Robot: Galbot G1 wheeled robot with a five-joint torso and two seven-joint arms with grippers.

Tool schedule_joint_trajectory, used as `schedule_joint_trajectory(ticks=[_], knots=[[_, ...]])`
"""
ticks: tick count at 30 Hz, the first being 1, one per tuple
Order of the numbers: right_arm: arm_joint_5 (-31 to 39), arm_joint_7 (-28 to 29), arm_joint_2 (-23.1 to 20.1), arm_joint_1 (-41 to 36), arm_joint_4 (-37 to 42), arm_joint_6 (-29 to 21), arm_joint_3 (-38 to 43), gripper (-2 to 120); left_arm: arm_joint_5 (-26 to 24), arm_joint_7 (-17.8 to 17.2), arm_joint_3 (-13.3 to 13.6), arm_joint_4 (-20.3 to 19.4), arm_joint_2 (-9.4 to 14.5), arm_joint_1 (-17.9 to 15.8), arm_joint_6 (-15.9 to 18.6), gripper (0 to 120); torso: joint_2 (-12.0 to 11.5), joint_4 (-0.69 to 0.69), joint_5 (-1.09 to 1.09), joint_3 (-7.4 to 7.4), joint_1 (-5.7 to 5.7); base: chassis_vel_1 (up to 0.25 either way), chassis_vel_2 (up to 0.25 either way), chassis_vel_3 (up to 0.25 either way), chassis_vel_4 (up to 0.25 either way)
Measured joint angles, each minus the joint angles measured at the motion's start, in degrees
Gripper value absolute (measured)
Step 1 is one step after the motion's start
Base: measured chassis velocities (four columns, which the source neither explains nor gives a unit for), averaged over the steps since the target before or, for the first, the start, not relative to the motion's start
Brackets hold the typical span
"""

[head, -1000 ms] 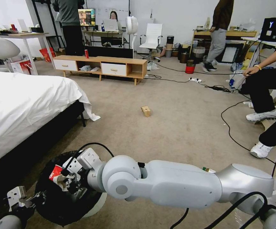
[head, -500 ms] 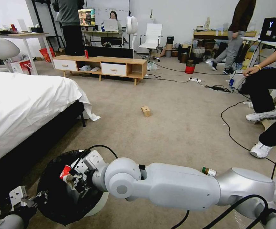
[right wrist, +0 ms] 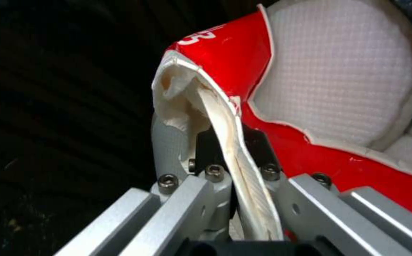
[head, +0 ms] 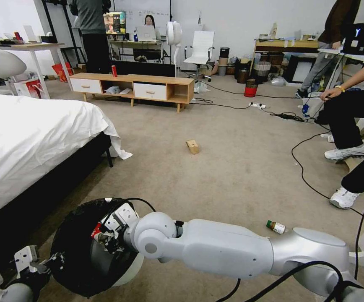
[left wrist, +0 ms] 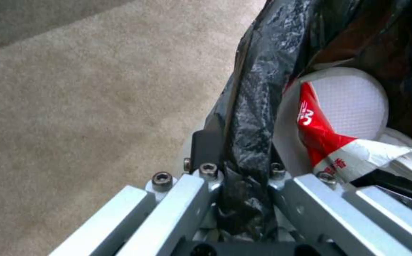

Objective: Pick up the trash bin and place the garbage on the floor into it.

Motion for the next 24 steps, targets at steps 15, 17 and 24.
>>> schedule_joint_trajectory(ticks=[15, 17, 24], knots=[[1.5, 2.15, -0.95, 0.87, 6.2, 0.02, 1.98, 41, 0.19, 0.09, -0.11, 0.34, -0.21, -0.25, 0.0, 2, 0.0, 0.0, 0.0, 0.0, 0.0, 0.0, 0.0, 0.0, 0.0], [1.86, 2.46, -0.97, 1.04, 6.98, 0.02, 2.23, 47, 0.19, 0.09, -0.12, 0.34, -0.24, -0.21, 0.0, 2, 0.0, 0.0, 0.0, -0.01, 0.0, 0.0, 0.0, 0.0, 0.0], [3.47, 4.49, -0.96, 1.76, 9.66, 0.02, 2.79, 73, 0.22, 0.09, -0.24, 0.39, -0.37, -0.31, -0.01, 2, 0.0, 0.0, 0.0, -0.01, 0.0, 0.0, 0.0, 0.0, 0.0]])
